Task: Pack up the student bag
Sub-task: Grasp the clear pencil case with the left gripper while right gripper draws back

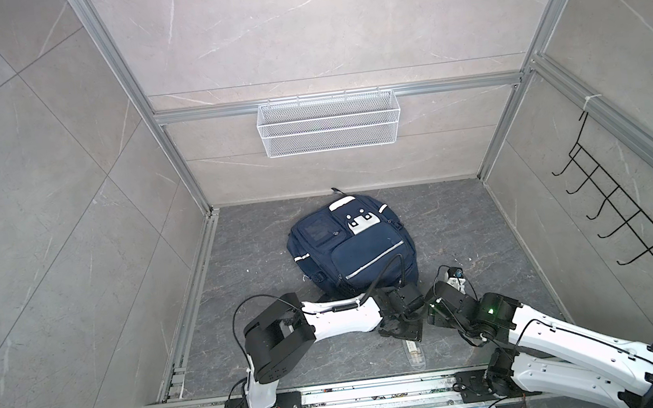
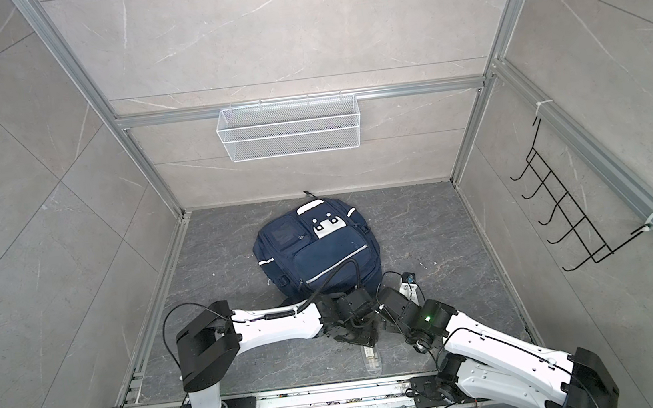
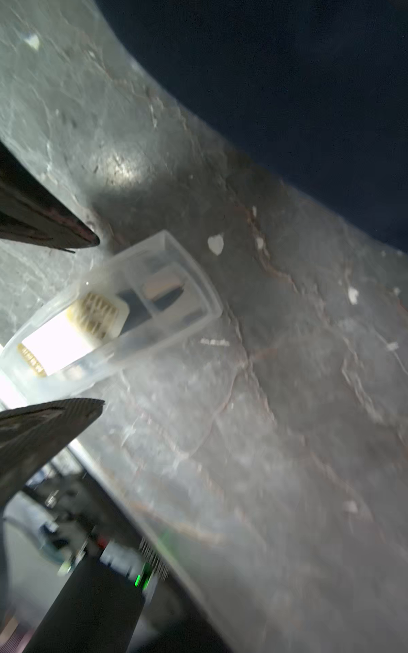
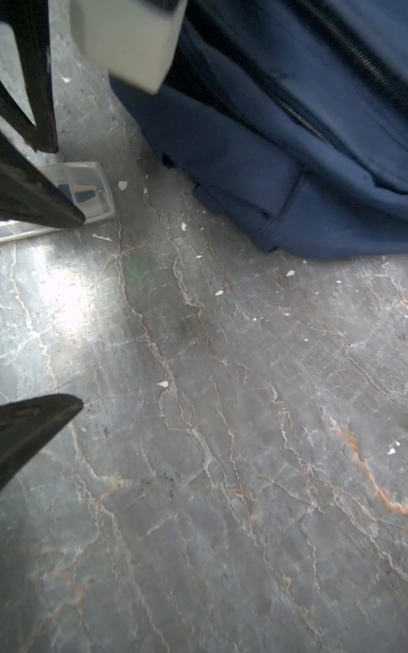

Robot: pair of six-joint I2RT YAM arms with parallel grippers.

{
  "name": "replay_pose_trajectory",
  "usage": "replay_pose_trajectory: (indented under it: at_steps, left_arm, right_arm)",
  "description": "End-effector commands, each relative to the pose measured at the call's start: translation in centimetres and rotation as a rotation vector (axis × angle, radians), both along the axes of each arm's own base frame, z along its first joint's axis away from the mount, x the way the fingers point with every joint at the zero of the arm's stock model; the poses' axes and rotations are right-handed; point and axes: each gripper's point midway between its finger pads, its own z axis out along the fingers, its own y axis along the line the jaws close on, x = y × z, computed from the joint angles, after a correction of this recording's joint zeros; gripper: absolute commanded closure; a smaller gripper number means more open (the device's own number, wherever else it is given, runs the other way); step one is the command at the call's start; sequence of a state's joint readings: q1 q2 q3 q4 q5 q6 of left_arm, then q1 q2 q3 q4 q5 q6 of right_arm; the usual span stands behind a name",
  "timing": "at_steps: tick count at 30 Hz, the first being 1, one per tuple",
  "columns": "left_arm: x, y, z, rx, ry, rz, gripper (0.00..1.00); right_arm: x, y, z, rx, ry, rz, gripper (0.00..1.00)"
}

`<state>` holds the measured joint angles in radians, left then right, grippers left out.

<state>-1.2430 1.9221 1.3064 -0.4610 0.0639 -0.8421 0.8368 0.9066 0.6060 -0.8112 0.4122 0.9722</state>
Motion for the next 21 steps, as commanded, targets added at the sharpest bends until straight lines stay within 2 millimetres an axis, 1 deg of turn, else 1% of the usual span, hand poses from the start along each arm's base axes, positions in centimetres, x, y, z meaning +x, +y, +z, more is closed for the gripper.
replay_pose_trajectory:
  at_steps: [1,4,8,13,21]
  left_arm:
    - [0.0,1.3,0.3,0.111,-0.026,0.012,0.31]
    - [-0.1,0.6,0.4,0.101,-0.019,0.003,0.31]
    - [0.0,-0.1,0.0,0.103,-0.014,-0.002,0.31]
    - [0.1,0.0,-1.0,0.156,-0.012,0.0,0.31]
    - [0.2,0.3,-2.2,0.231,-0.026,-0.025,0.33]
  right_arm:
    - [0.3,-0.8,0.3,-0.009,-0.028,-0.008,0.23]
    - [0.8,-1.2,0.4,0.003,-0.032,-0.025,0.21]
    - [1.8,-1.5,0.1,0.029,-0.016,-0.046,0.21]
    - [3.1,-1.4,-0.5,0.094,0.0,-0.065,0.21]
    - [4.0,-1.6,-0.4,0.129,0.004,-0.062,0.21]
